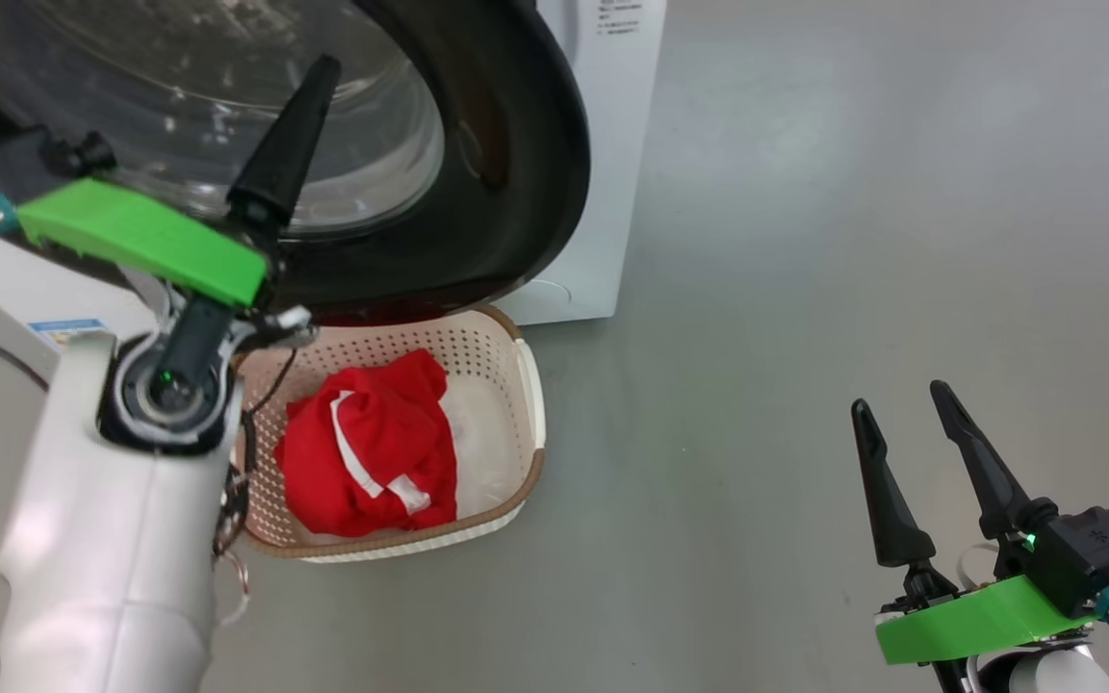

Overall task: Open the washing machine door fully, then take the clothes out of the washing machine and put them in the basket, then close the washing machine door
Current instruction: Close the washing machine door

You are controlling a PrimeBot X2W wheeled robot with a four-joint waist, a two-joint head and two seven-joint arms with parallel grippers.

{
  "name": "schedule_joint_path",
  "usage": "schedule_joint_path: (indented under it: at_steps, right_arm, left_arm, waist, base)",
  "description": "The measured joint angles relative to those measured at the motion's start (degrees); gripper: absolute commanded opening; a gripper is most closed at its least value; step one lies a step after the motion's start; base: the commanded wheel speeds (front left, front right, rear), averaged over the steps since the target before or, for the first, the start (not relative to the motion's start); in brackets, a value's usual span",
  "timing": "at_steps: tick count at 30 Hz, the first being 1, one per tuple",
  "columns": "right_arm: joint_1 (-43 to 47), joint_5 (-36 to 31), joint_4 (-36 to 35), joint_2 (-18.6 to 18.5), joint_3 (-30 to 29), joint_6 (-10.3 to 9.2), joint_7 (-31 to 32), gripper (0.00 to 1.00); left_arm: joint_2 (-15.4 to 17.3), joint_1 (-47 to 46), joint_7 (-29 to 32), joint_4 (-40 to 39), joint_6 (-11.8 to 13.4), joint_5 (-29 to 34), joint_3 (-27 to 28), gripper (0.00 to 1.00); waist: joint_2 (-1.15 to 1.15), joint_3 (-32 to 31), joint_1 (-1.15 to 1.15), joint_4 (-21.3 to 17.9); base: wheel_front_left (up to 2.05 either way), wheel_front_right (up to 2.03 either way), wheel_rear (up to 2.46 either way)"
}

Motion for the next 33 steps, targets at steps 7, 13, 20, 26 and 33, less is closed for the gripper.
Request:
schedule_joint_path:
  at_steps: [7, 13, 20, 26, 33]
  right_arm:
    - [0.01, 0.00, 0.54, 0.00, -0.78, 0.00, 0.00, 1.00]
    - [0.20, 0.00, 0.94, -0.01, -1.45, 0.00, 0.00, 1.00]
    - [0.71, -0.01, 0.97, -0.02, -1.85, 0.00, 0.00, 1.00]
    - [2.40, -0.20, 0.78, 0.01, -2.70, 0.00, 0.00, 1.00]
    - [2.71, -1.27, 0.78, 0.02, -3.80, 0.00, 0.00, 1.00]
  left_arm:
    - [3.19, 8.24, -7.83, -7.55, -0.45, 9.18, -2.92, 1.00]
    - [4.52, 14.95, -15.52, -12.67, -0.51, 15.91, -4.09, 1.00]
    - [7.14, 21.49, -22.15, -17.33, 0.75, 24.65, -5.54, 1.00]
    - [9.10, 26.01, -25.96, -20.63, 4.11, 32.78, -6.35, 1.00]
    - [9.23, 32.37, -27.43, -24.19, 7.88, 41.47, -6.53, 1.00]
  waist:
    - [0.00, -2.16, 0.00, 1.83]
    - [0.00, -4.44, 0.00, 3.16]
    - [0.00, -6.88, 0.00, 4.54]
    - [0.00, -8.41, 0.00, 5.01]
    - [0.00, -10.20, 0.00, 4.68]
  base:
    - [0.00, 0.00, 0.00]
    - [0.00, 0.00, 0.00]
    - [0.00, 0.00, 0.00]
    - [0.00, 0.00, 0.00]
    - [0.00, 0.00, 0.00]
